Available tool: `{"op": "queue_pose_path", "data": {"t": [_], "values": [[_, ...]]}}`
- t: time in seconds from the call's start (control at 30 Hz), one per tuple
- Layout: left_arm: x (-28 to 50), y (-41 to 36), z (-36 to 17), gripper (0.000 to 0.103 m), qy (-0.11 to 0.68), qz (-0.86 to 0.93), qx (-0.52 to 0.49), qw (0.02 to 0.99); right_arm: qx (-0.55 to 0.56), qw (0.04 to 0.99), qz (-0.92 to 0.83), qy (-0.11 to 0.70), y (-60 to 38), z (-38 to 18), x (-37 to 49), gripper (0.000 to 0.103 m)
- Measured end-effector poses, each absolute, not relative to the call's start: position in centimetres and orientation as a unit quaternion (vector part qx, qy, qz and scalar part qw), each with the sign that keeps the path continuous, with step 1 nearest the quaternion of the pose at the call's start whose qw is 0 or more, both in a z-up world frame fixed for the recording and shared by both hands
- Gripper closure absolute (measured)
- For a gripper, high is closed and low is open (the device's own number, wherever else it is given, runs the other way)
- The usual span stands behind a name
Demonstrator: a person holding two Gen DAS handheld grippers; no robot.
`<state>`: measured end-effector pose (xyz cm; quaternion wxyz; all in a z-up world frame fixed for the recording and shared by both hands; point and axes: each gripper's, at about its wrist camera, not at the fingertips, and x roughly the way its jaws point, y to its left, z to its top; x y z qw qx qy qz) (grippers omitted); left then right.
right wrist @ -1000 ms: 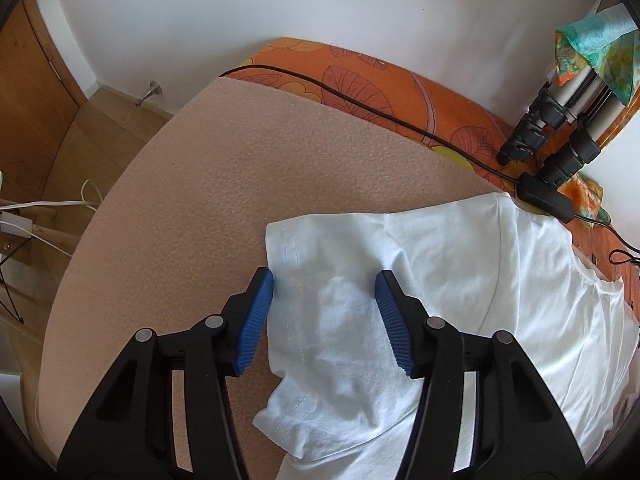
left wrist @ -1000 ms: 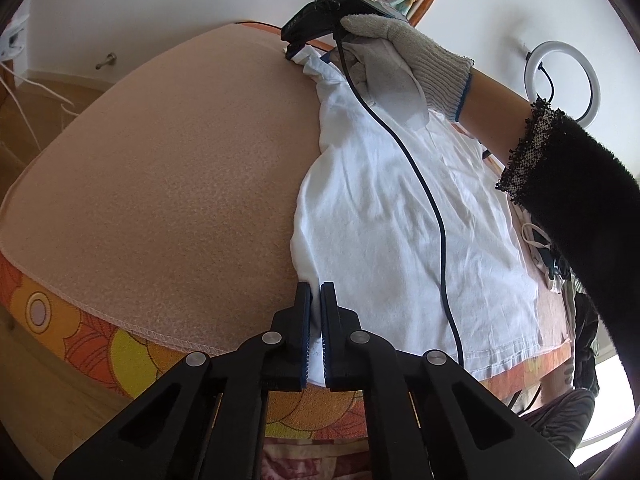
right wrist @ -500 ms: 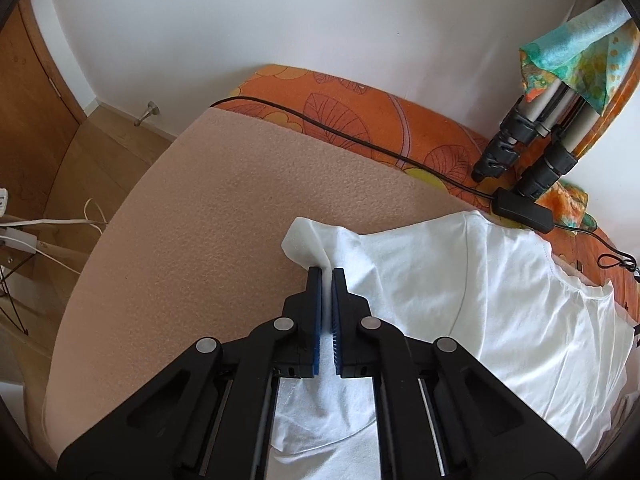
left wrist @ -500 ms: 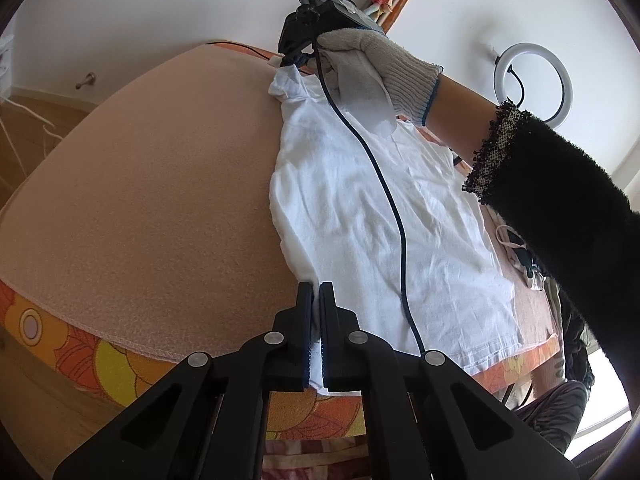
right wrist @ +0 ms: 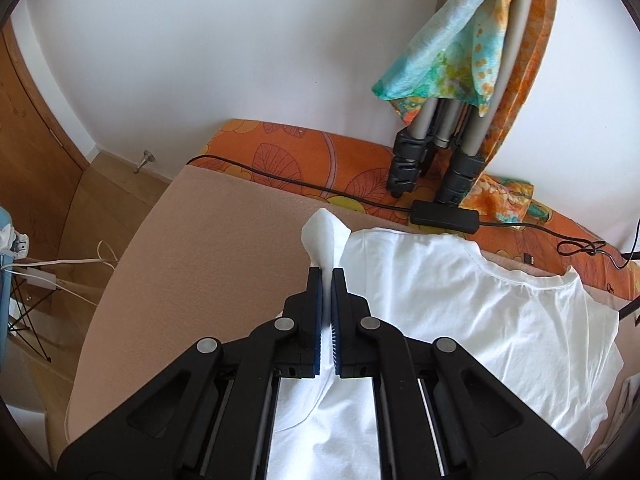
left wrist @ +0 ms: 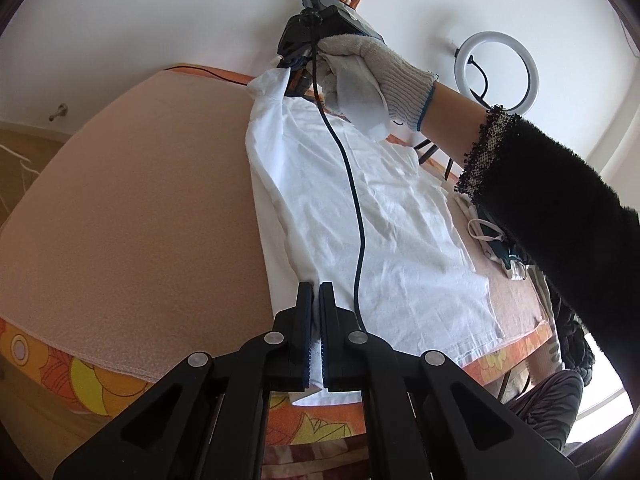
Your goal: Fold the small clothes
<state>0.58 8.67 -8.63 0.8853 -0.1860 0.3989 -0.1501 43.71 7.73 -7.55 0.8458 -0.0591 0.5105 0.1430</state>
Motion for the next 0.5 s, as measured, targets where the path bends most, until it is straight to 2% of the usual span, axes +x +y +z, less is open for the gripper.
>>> {"op": "queue_pose_path", "data": {"t": [0.3,0.5], "values": [[0.8,5.2,-8.1,0.101,0.402,-0.199,-0.166,0.878,-0.045,0.854,0.105,0.507,0.9,-6.2,43.3,0.098],[1.3,2.9,-8.8,0.101,0.422,-0.222,-0.143,0.867,-0.028,0.851,0.071,0.520,-3.9,-7.6,43.1,0.098]]}}
